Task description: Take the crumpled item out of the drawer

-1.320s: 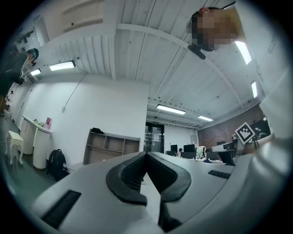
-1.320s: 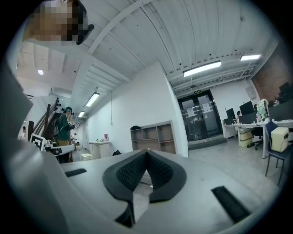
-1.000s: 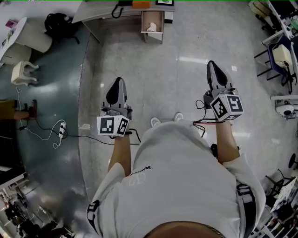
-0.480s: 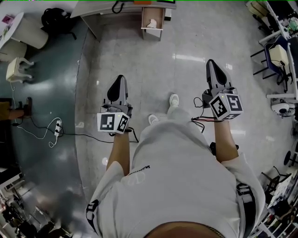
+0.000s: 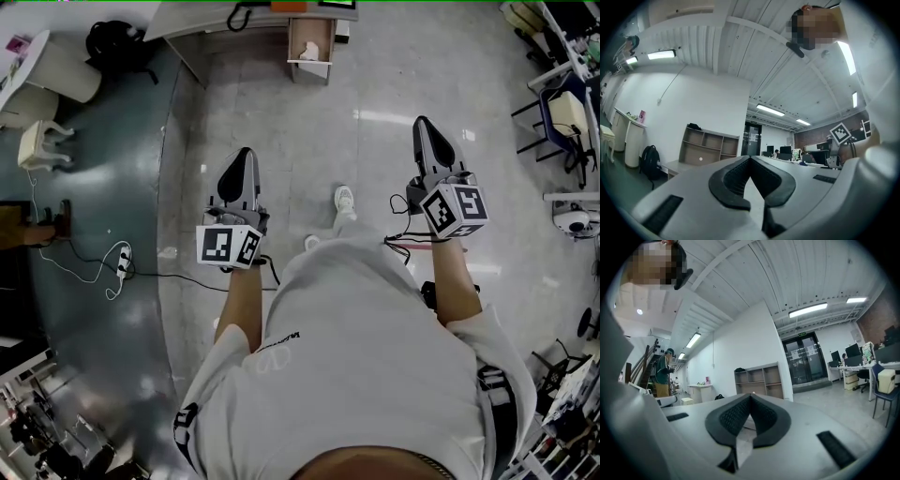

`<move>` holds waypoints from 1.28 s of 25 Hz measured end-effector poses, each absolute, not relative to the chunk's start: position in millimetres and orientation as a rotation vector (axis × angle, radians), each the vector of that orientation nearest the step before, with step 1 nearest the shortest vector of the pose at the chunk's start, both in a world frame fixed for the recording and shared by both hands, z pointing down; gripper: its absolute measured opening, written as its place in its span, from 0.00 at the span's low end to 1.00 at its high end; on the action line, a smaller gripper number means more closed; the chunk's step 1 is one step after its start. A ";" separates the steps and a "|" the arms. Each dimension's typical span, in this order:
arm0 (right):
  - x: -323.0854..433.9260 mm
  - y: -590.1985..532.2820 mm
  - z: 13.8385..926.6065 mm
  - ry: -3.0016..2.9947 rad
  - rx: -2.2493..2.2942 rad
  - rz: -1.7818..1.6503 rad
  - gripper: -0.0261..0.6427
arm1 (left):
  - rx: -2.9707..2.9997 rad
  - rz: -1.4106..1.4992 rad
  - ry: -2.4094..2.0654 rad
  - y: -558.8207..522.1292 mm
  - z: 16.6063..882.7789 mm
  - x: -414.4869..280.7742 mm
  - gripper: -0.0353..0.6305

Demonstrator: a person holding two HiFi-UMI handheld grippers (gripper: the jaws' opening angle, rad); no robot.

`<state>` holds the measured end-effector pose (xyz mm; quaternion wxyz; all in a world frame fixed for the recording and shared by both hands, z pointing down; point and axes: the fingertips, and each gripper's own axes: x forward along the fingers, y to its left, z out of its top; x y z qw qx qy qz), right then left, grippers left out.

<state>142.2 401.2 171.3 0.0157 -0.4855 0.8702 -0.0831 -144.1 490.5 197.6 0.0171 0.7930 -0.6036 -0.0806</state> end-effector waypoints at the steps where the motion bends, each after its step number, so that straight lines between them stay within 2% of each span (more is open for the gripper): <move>1: 141.6 396.8 172.4 2.708 -1.504 -0.262 0.04 | 2.466 -0.247 -1.878 486.2 196.2 -143.9 0.05; 15: 142.6 264.9 185.1 2.735 -1.411 -0.328 0.04 | 2.469 -0.179 -1.873 348.9 199.7 -121.5 0.05; 26: 182.0 142.1 198.3 2.740 -1.379 -0.390 0.04 | 2.447 -0.115 -1.898 226.0 204.5 -80.1 0.05; 32: 195.4 105.5 206.7 2.752 -1.382 -0.393 0.04 | 2.457 -0.077 -1.899 193.6 207.7 -67.3 0.05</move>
